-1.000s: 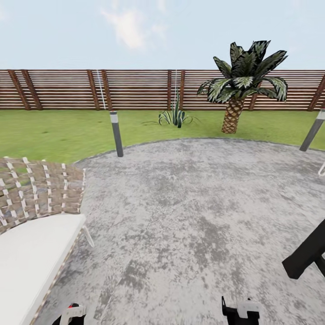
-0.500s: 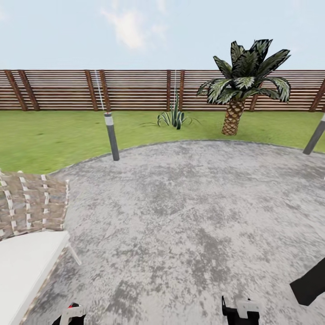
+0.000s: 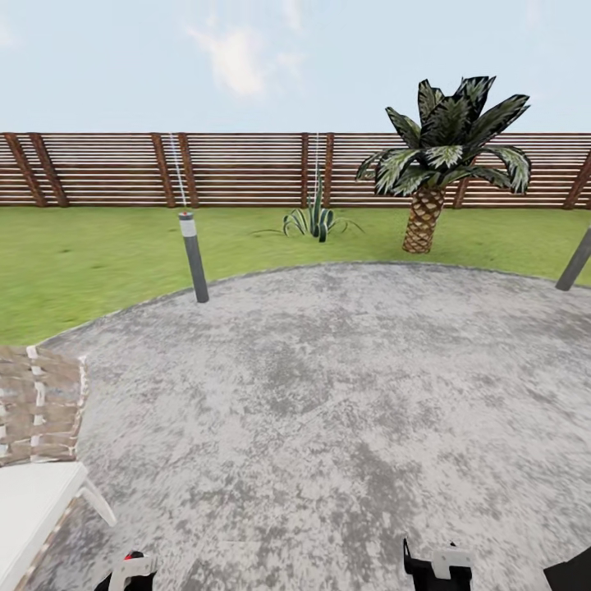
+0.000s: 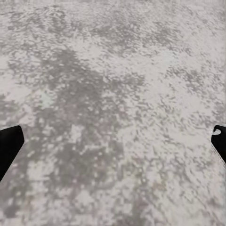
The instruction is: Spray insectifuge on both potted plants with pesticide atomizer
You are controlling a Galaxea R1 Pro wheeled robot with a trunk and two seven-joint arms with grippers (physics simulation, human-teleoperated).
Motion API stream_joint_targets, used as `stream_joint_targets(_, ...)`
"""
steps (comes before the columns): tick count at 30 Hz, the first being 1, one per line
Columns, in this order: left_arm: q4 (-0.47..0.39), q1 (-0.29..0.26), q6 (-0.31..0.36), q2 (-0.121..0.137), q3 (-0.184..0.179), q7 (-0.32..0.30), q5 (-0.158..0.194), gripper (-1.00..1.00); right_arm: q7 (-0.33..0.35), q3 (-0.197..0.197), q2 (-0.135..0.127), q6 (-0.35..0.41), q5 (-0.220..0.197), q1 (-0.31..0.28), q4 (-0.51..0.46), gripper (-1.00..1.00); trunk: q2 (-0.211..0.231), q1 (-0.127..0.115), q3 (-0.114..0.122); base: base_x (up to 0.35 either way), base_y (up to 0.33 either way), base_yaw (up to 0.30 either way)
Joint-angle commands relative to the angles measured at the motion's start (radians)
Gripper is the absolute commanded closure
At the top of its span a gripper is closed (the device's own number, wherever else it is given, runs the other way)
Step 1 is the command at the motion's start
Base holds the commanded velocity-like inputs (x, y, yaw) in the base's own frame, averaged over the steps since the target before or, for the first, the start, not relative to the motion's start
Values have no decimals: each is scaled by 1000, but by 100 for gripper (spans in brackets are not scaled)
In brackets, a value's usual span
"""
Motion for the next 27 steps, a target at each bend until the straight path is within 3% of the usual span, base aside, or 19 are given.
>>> stream_joint_targets(1, 1, -1, -3, 0, 9, -6, -6, 100, -6, -5, 0, -1, 11, -1, 1, -100, 0, 0, -1, 313, -124, 0)
stream_joint_targets(27, 2, -1, -3, 0, 9, -6, -6, 100, -6, -5, 1, -1, 11, -1, 1, -100, 0, 0, -1, 313, -124, 0)
